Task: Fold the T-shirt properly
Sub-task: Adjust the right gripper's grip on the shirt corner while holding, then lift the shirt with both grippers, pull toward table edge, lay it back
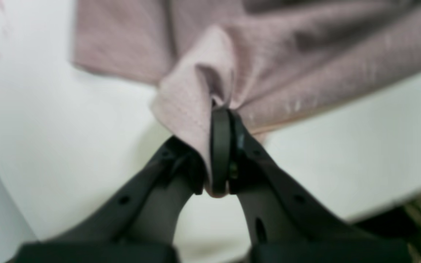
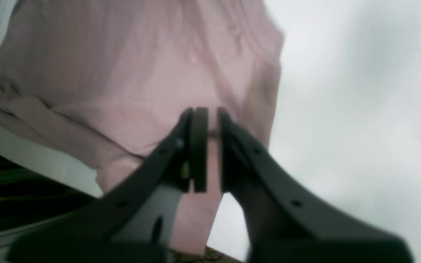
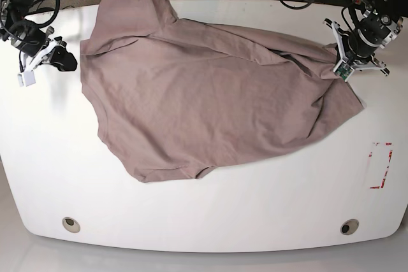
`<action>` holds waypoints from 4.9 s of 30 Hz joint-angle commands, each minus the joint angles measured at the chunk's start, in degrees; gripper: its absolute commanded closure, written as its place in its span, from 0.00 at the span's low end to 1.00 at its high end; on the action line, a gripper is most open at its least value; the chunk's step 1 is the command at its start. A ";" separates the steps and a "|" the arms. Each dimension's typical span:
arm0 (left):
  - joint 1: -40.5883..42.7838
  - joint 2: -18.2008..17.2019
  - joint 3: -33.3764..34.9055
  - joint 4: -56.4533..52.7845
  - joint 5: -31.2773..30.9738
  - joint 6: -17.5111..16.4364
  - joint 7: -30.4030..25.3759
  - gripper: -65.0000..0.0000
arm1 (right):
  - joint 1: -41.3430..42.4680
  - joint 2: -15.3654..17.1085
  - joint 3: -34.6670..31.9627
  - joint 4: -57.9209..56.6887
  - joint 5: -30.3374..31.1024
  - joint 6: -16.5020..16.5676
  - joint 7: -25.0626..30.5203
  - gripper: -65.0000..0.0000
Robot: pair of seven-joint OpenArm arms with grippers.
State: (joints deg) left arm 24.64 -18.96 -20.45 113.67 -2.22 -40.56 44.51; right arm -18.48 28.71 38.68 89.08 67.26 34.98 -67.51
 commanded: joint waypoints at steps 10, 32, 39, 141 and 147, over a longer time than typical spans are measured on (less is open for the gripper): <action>-2.89 -1.04 -3.07 0.22 0.42 0.56 -0.25 0.99 | -0.64 -0.80 -0.13 -1.39 1.00 0.31 0.12 0.36; -3.24 -0.69 -3.07 0.31 0.15 0.56 -0.25 0.99 | -11.89 -14.42 -4.52 5.30 -4.72 0.40 0.12 0.30; -3.24 -0.69 -3.16 0.31 0.15 0.56 -0.25 0.99 | -10.57 -16.62 -5.66 5.65 -6.91 0.58 -0.14 0.30; -71.37 4.85 2.12 -2.59 -4.24 0.56 14.35 0.96 | 88.24 4.48 -38.10 -17.83 -38.65 3.39 5.40 1.00; -77.70 4.32 2.47 -7.07 -4.33 0.56 14.26 0.96 | 93.28 4.57 -41.09 -17.74 -38.47 3.39 4.96 1.00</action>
State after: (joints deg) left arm -50.68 -13.76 -17.80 108.88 -7.51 -40.58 59.31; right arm 72.16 32.40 -2.04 70.52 28.88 38.85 -63.42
